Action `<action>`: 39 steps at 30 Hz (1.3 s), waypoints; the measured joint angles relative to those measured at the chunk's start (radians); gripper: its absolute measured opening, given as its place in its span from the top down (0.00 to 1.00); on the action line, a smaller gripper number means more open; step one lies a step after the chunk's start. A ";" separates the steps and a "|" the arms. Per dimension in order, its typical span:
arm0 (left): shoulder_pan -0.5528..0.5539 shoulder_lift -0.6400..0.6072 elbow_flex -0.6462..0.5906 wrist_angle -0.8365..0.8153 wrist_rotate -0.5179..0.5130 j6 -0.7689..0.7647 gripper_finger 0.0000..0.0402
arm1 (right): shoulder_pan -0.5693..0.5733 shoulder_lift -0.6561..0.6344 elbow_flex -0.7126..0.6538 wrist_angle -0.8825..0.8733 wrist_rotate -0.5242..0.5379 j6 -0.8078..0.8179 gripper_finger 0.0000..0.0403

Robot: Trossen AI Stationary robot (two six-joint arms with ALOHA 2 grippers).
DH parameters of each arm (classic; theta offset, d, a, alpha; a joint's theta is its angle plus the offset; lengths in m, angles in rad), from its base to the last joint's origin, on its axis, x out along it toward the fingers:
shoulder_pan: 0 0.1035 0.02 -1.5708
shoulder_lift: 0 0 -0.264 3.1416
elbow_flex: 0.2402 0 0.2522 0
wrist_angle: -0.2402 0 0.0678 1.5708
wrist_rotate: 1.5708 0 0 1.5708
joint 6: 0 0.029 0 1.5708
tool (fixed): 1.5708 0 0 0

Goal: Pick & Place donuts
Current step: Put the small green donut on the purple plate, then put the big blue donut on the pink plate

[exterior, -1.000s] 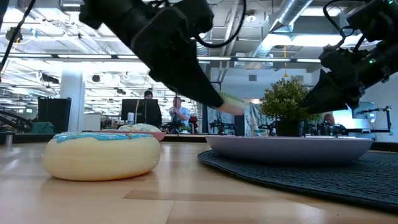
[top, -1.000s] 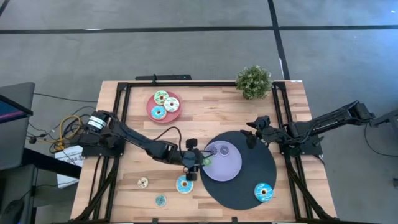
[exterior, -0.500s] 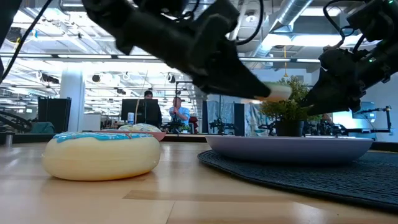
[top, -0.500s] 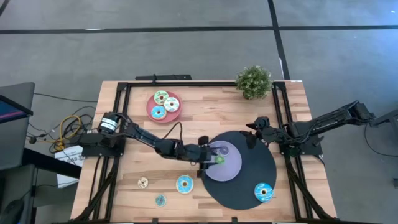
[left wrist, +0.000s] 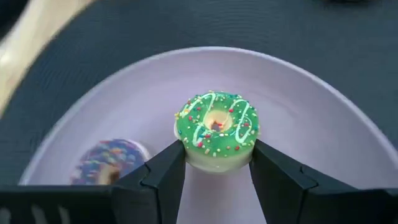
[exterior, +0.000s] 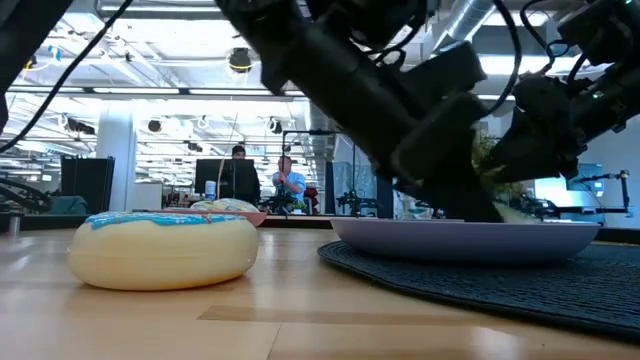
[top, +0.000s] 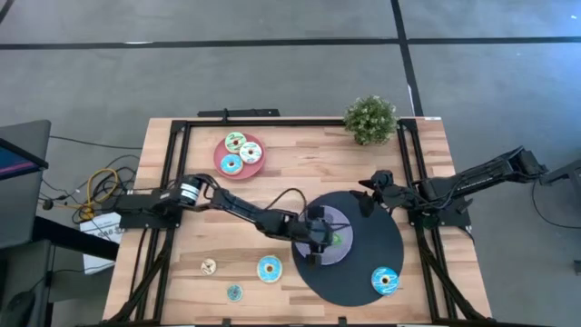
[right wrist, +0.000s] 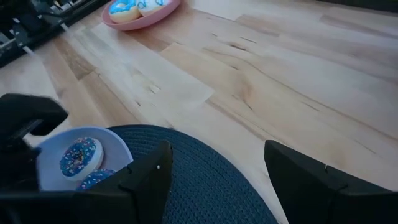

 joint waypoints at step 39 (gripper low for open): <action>0.070 -0.323 -0.283 0.049 0.007 0.058 0.68 | 0.000 0.000 0.000 0.004 -0.001 0.001 0.39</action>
